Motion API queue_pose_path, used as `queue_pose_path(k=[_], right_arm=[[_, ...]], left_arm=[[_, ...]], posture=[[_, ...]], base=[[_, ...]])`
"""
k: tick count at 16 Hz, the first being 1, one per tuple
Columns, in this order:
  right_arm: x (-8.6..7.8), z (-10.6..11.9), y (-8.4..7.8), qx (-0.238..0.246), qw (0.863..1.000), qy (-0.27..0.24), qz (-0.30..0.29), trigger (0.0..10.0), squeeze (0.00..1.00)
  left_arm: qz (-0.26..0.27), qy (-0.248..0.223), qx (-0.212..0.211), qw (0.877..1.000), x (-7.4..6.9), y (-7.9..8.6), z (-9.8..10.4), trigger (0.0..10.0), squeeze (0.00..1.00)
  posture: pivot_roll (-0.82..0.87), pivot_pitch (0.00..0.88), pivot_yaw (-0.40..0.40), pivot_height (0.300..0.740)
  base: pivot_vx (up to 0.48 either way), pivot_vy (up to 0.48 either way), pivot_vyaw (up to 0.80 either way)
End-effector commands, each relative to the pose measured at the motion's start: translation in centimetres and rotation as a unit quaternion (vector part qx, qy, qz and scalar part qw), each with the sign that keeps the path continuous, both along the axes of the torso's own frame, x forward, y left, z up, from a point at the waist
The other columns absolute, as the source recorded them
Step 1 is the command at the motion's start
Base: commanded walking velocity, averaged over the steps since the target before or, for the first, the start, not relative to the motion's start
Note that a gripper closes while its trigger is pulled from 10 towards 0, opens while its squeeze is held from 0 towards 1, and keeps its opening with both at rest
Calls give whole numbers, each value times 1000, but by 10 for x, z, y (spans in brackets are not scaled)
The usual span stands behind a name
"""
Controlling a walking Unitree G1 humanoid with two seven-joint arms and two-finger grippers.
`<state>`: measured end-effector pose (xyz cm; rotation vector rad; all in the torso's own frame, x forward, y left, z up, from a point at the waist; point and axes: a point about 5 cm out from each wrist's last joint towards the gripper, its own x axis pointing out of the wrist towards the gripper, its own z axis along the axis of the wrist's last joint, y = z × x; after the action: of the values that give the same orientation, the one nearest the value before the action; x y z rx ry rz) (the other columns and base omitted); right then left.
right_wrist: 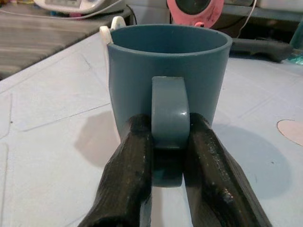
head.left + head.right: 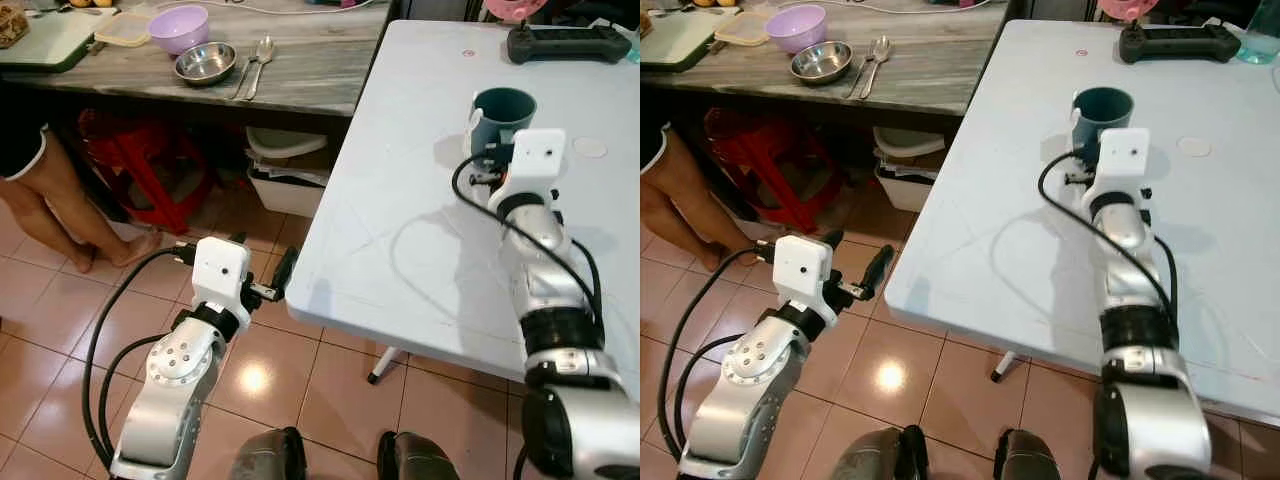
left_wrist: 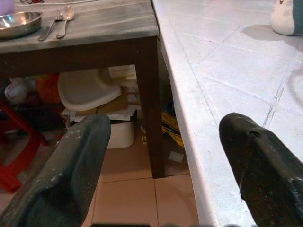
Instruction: Setting the table
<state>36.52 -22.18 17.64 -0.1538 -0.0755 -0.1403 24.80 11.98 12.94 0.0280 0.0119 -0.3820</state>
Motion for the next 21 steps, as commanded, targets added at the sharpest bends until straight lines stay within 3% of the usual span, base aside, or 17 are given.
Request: queue_pose_path(k=[1, 3, 5, 6, 7, 11, 16, 21], right_arm=[[-5, 5, 9, -1, 999, -30, 15, 0, 0], [-21, -2, 17, 19, 998, -47, 21, 0, 0], [-48, -18, 27, 45, 997, -56, 25, 0, 0], [-51, -20, 28, 47, 997, -58, 24, 0, 0], [-69, -35, 39, 51, 997, -51, 25, 10000, 0], [-68, -22, 49, 45, 995, -75, 39, 10000, 0], [-82, -28, 45, 53, 996, -67, 32, 10000, 0], [-81, -24, 45, 48, 996, -72, 37, 10000, 0]], left_arm=[[17, 4, 11, 1000, 2, 6, -5, 10000, 0], [36, -5, 24, 999, 9, 10, -6, 10000, 0], [72, -18, 35, 997, 20, 17, -6, 10000, 0], [76, -19, 36, 996, 21, 18, -6, 10000, 0], [108, -34, 46, 992, 31, 26, -4, 10000, 0], [118, -38, 20, 992, 43, 24, 1, 10000, 0], [75, 1, -10, 997, 30, 6, -21, 10000, 0], [66, -1, -35, 997, 39, 3, -16, 10000, 0]], posture=[[-1, 92, 97, 740], [-10, 45, 85, 740], [-17, 0, 74, 740], [-17, 0, 74, 740], [-24, 0, 81, 740], [-31, 0, 84, 740], [-55, 0, 87, 740], [-55, 0, 74, 740]], base=[[0, 0, 0], [0, 240, 0], [0, 480, 0], [0, 480, 0], [0, 480, 0], [0, 480, 0], [0, 466, 0], [288, 385, 0]])
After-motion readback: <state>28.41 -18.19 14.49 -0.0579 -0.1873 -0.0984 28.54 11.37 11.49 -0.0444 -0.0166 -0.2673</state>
